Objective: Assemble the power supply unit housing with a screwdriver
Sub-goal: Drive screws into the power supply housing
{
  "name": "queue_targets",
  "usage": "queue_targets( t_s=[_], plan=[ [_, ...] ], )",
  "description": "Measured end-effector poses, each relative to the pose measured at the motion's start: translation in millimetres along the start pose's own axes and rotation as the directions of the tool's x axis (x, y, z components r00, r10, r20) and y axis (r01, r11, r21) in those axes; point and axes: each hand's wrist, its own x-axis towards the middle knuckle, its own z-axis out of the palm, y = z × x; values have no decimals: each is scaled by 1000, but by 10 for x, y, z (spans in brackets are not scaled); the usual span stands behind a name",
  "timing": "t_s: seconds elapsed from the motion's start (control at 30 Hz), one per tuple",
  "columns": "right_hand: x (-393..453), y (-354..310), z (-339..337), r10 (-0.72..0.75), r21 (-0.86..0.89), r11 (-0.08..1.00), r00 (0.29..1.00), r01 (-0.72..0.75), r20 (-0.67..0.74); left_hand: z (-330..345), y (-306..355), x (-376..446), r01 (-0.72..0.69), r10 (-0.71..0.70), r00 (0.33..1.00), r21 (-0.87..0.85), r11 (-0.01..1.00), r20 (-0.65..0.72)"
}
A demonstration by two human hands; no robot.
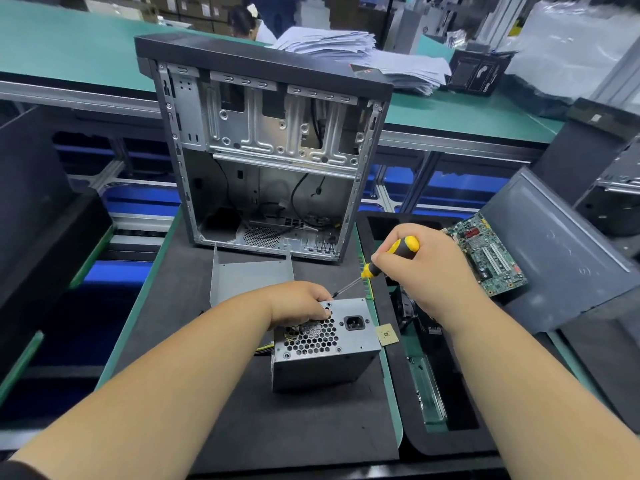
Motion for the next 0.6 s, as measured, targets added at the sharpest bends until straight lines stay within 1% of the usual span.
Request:
queue_targets(
  t_s=[0.2,0.37,0.47,0.6],
  plan=[
    [93,-19,75,25,-63,998,998,-22,49,-13,15,2,-8,9,1000,45,999,-18],
    [144,-13,113,27,-117,993,997,-18,73,-14,29,4,25,-24,1000,52,998,-19],
    [163,-25,121,27,-121,993,997,-18,74,-19,45,-10,20,-20,1000,53,998,-6],
    [166,-41,109,32,-115,993,997,-23,77,-33,56,-20,23,-23,1000,98,995,3]
  ],
)
